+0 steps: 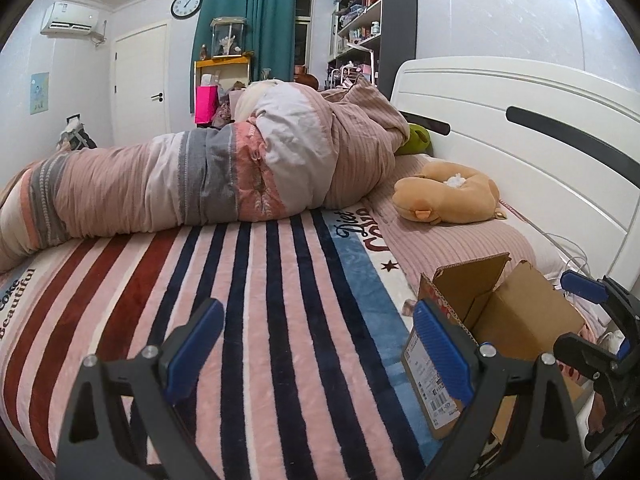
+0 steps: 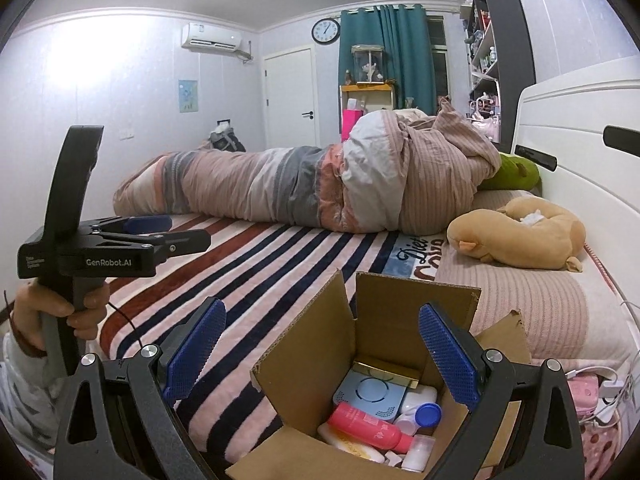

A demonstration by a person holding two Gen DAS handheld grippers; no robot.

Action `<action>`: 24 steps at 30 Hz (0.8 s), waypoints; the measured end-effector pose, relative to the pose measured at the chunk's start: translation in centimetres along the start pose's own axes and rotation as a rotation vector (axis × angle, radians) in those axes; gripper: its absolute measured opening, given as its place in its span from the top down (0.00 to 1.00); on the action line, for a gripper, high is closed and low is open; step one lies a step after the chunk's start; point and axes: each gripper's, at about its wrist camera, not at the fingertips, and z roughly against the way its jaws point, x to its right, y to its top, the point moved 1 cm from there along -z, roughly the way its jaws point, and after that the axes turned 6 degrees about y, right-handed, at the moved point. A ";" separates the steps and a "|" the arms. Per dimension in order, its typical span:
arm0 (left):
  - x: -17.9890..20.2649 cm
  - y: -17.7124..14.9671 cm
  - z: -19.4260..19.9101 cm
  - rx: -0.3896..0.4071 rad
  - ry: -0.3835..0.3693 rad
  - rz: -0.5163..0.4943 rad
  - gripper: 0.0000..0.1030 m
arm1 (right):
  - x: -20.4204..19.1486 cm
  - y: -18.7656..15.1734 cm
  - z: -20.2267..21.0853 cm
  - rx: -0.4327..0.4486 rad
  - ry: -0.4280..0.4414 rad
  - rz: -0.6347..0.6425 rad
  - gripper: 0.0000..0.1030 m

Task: Organize rigid objects

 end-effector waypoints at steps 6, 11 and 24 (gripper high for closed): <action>-0.2 0.0 0.1 0.003 0.005 0.002 0.08 | 0.0 0.0 0.0 0.000 0.002 -0.003 0.06; -0.3 0.0 0.0 0.004 0.005 0.002 0.08 | 0.0 0.1 0.0 0.001 0.004 -0.004 0.06; -0.3 -0.2 -0.2 -0.009 0.023 0.008 0.08 | -0.4 -0.1 -0.5 -0.004 0.006 -0.013 0.06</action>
